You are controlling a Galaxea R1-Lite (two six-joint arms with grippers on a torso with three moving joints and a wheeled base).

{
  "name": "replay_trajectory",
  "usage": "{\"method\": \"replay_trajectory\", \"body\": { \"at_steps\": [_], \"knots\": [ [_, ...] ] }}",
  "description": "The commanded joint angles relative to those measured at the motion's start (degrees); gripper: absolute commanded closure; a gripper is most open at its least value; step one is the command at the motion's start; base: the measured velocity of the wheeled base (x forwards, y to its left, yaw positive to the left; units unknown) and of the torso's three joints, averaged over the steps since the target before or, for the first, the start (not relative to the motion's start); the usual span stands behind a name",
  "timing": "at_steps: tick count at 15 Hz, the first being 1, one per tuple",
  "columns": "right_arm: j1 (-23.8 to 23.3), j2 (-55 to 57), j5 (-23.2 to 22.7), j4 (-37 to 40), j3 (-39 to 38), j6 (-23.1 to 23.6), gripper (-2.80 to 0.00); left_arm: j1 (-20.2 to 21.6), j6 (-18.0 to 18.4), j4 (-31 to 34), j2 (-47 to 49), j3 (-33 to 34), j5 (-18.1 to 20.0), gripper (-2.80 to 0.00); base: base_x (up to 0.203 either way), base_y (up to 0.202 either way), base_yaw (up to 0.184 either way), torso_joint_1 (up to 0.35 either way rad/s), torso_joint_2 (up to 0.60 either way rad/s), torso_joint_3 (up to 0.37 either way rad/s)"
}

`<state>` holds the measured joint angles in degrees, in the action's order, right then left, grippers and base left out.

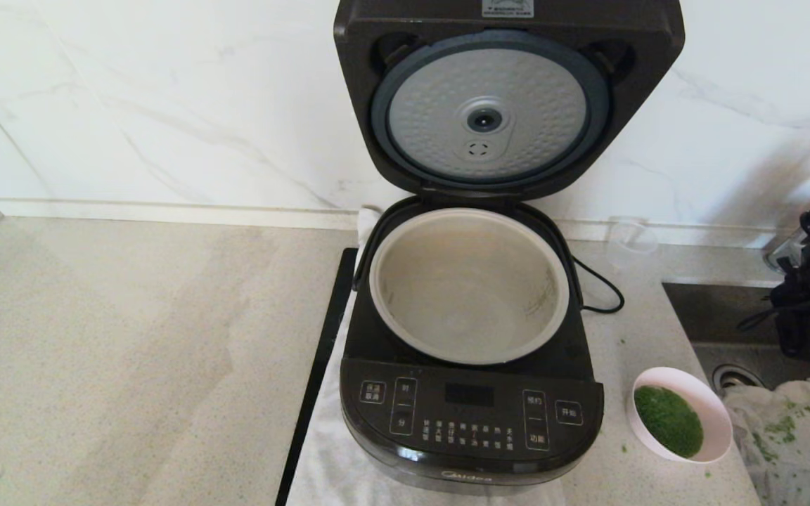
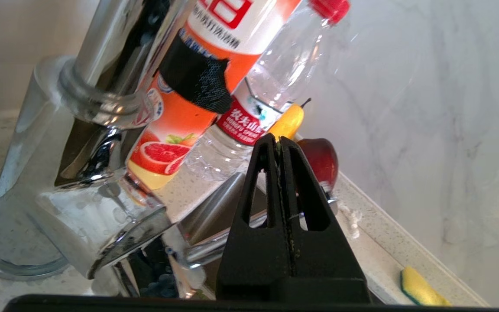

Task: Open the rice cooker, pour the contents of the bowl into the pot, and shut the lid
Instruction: Turn on the tap

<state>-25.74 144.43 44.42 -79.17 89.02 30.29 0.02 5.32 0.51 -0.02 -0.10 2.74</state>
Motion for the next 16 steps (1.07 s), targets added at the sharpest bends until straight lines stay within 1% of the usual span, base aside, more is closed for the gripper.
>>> {"method": "replay_trajectory", "body": {
  "at_steps": [1, 4, 6, 8, 10, 12, 13, 15, 16],
  "knots": [
    [0.3, -2.3, 0.1, -0.6, -1.3, 0.2, 0.00, 0.0, 0.0, 0.0, -0.1, 0.0, 0.0, 0.00, 0.000, 0.000, 0.000, 0.000, 0.00, 0.000],
    [0.6, -4.8, 0.2, -1.1, -5.0, 0.1, 0.00, 0.0, 0.0, 0.0, -0.1, 0.0, 0.1, 0.00, 0.000, 0.000, 0.000, 0.000, 0.00, 0.000],
    [2.0, -6.9, -0.1, -3.7, -7.7, 0.0, 0.00, 0.0, 0.0, 0.0, -0.1, 0.0, 0.0, 0.00, 0.000, 0.000, 0.000, 0.000, 0.00, 0.000],
    [3.9, -11.7, -0.3, -4.4, -13.4, -0.6, 0.00, 0.1, 0.0, 0.0, -0.1, 0.0, 0.0, 0.00, 0.000, 0.000, 0.000, 0.000, 0.00, 0.000],
    [7.0, -18.5, -1.7, -3.4, -21.8, -1.9, 0.00, 0.0, 0.0, 0.0, -0.1, 0.0, 0.0, 0.00, 0.000, 0.000, 0.000, 0.000, 0.00, 0.000],
    [10.7, -25.8, -4.1, 1.2, -29.4, -4.6, 0.00, 0.1, 0.0, 0.0, -0.1, 0.0, 0.1, 0.00, 0.000, 0.000, 0.000, 0.000, 0.00, 0.000],
    [12.3, -29.5, -5.3, 5.4, -32.1, -6.8, 0.00, 0.0, 0.0, 0.0, -0.1, 0.0, 0.0, 0.00, 0.000, 0.000, 0.000, 0.000, 0.00, 0.000],
    [14.6, -37.4, -8.6, 16.5, -36.0, -11.9, 0.00, 0.0, 0.0, 0.0, -0.1, 0.0, 0.0, 0.00, 0.000, 0.000, 0.000, 0.000, 0.00, 0.000],
    [15.6, -41.8, -11.1, 23.9, -37.6, -14.7, 0.00, 0.0, 0.0, 0.0, -0.1, 0.0, 0.1, 0.00, 0.000, 0.000, 0.000, 0.000, 0.00, 0.000]
  ]
}}
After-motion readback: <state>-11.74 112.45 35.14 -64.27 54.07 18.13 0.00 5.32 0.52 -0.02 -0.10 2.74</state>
